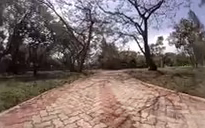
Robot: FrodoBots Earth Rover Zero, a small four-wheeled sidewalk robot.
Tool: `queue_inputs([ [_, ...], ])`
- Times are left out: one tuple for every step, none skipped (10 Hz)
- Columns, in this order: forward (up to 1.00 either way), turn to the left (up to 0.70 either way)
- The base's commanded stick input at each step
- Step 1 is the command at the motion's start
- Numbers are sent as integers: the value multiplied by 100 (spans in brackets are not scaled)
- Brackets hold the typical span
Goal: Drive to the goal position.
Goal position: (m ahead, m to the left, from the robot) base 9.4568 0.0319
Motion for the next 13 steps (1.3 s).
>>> queue_inputs([
  [70,0],
  [70,0],
  [70,0],
  [70,0],
  [70,0],
  [70,0],
  [70,0],
  [70,0],
  [70,0],
  [70,0],
  [70,0],
  [70,0],
  [70,0],
])
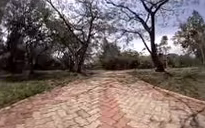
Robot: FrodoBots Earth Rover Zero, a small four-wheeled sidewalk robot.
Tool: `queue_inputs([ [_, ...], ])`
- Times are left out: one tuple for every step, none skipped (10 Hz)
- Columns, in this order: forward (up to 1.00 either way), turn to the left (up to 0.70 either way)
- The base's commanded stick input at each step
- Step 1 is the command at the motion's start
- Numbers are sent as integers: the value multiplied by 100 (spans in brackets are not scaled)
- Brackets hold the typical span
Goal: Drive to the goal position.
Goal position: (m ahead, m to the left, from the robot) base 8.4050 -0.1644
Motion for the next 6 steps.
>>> queue_inputs([
  [70,-15],
  [70,-34],
  [70,-18],
  [70,0],
  [70,0],
  [70,0],
])
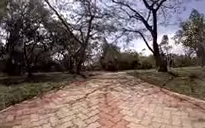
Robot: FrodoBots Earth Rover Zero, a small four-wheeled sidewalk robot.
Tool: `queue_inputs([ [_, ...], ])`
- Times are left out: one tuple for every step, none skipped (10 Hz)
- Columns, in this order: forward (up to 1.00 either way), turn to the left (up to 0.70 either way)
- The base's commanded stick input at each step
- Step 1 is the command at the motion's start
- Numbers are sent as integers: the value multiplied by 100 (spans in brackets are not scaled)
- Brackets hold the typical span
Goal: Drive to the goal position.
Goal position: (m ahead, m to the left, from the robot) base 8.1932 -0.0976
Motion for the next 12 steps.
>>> queue_inputs([
  [70,0],
  [70,0],
  [70,0],
  [70,0],
  [70,0],
  [70,0],
  [70,0],
  [70,0],
  [70,0],
  [70,0],
  [70,0],
  [70,0],
])
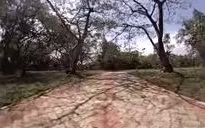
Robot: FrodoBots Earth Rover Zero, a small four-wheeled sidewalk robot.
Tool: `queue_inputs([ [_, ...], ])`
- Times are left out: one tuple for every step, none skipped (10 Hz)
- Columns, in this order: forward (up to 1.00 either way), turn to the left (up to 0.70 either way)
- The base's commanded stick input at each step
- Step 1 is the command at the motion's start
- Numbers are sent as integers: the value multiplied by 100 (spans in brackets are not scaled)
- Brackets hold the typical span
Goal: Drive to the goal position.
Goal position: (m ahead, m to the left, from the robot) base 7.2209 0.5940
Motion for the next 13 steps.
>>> queue_inputs([
  [70,0],
  [70,0],
  [70,0],
  [70,-4],
  [70,-21],
  [70,-35],
  [70,-35],
  [70,0],
  [70,0],
  [70,0],
  [70,0],
  [70,0],
  [70,0],
])
